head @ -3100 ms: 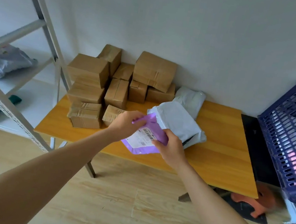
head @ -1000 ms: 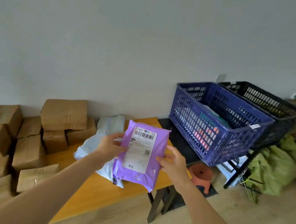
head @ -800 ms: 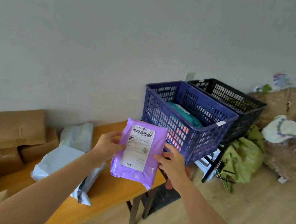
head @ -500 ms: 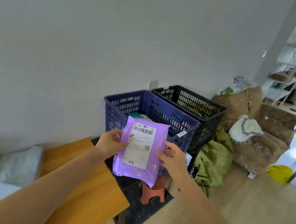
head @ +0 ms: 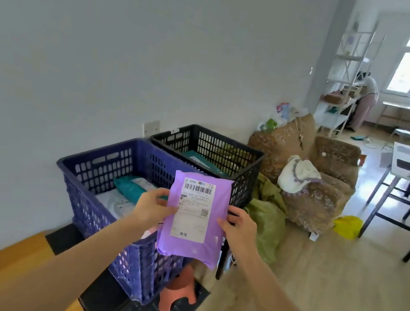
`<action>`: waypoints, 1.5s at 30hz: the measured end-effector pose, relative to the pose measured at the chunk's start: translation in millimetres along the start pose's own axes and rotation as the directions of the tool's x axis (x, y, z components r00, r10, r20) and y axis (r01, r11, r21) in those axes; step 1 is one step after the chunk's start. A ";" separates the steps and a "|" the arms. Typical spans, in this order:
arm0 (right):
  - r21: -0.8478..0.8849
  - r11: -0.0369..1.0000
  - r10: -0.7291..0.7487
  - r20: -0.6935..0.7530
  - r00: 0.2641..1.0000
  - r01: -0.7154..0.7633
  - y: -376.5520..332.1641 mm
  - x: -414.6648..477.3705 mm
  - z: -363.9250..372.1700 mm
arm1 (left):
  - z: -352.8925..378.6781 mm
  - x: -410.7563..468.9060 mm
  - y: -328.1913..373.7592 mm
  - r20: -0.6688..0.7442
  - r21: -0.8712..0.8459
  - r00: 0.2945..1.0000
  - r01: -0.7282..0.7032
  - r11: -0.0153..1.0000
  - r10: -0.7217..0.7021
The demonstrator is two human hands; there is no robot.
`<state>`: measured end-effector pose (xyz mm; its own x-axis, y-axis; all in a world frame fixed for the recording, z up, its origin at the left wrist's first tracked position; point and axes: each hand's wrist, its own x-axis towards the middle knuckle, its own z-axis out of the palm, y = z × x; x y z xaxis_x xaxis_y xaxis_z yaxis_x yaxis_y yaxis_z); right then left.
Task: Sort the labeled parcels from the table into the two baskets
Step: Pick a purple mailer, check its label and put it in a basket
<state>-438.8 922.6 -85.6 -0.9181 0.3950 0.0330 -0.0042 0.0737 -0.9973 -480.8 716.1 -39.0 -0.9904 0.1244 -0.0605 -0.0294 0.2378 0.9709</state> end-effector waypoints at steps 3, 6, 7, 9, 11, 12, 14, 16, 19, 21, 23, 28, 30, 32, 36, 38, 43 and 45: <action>-0.003 1.000 -0.015 -0.021 1.000 0.015 0.1 42.1 -15.1 | 25.5 42.9 6.4 0.039 -0.013 0.999 -0.014 1.000 0.015; -0.020 1.000 -0.016 -0.045 0.999 0.015 -0.9 90.3 -27.5 | 50.2 90.6 13.0 0.055 -0.044 0.998 -0.015 0.999 0.018; -0.032 0.999 -0.020 -0.051 0.999 0.019 -0.3 107.6 -30.6 | 58.4 107.2 15.4 0.056 -0.048 0.998 -0.014 0.999 0.017; -0.051 0.998 -0.027 -0.056 0.998 0.024 -1.5 142.8 -36.0 | 73.4 141.8 21.6 0.053 -0.060 0.999 -0.008 0.998 0.011; -0.085 0.996 -0.038 -0.047 0.998 0.034 -5.3 178.5 -41.2 | 87.3 176.6 27.8 0.046 -0.090 0.999 0.000 0.996 0.004; -0.104 0.994 -0.044 -0.037 0.998 0.040 -8.1 198.1 -43.5 | 93.7 194.0 31.3 0.041 -0.102 0.999 0.005 0.995 -0.001; -0.116 0.992 -0.047 -0.030 0.998 0.043 -14.8 230.3 -46.8 | 103.4 220.2 39.0 0.041 -0.119 0.999 0.014 0.993 -0.009; -0.128 0.991 -0.037 -0.029 0.999 0.033 -19.4 267.8 -49.7 | 114.5 253.3 45.9 0.034 -0.132 0.999 0.017 0.991 -0.012; -0.168 0.984 -0.055 -0.001 0.998 0.054 -24.6 312.1 -55.6 | 127.7 294.9 55.0 0.024 -0.136 1.000 0.002 0.991 0.001; -0.194 0.978 -0.071 0.020 0.997 0.073 -27.8 335.7 -58.2 | 134.4 316.1 58.4 0.006 -0.153 1.000 0.005 0.988 -0.004; -0.218 0.972 -0.081 0.037 0.996 0.087 -30.4 358.4 -58.6 | 140.1 333.1 61.2 -0.012 -0.157 1.000 0.008 0.988 -0.010; -0.256 0.959 -0.086 0.140 0.986 0.120 -31.9 418.4 -49.1 | 150.7 371.6 62.1 -0.112 -0.171 0.994 0.000 0.985 -0.019; -0.253 0.958 -0.085 0.205 0.975 0.136 -27.5 445.6 -41.6 | 155.5 387.0 57.4 -0.177 -0.170 0.984 0.001 0.985 -0.032; -0.259 0.953 -0.083 0.271 0.959 0.155 -21.1 473.7 -32.7 | 160.6 403.4 50.8 -0.245 -0.159 0.968 0.015 0.987 -0.054; -0.296 0.935 -0.059 0.417 0.907 0.197 -0.7 526.7 -16.6 | 170.6 436.6 35.8 -0.357 -0.144 0.921 0.111 0.983 -0.157; -0.327 0.924 -0.018 0.479 0.878 0.197 11.7 551.5 -10.4 | 176.4 452.3 27.8 -0.393 -0.139 0.890 0.191 0.972 -0.232; -0.450 0.887 0.220 0.609 0.762 0.103 47.8 591.2 2.7 | 193.8 473.4 1.9 -0.456 -0.110 0.809 0.363 0.925 -0.371; -0.485 0.870 0.286 0.647 0.707 0.092 60.2 601.0 6.6 | 202.0 475.8 -9.6 -0.474 -0.125 0.765 0.431 0.894 -0.435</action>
<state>-993.4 1158.4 -126.2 -0.9065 -0.2926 -0.3044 0.1037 0.5446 -0.8323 -924.4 967.6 -124.0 -0.8093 -0.4650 -0.3590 -0.4699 0.1455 0.8706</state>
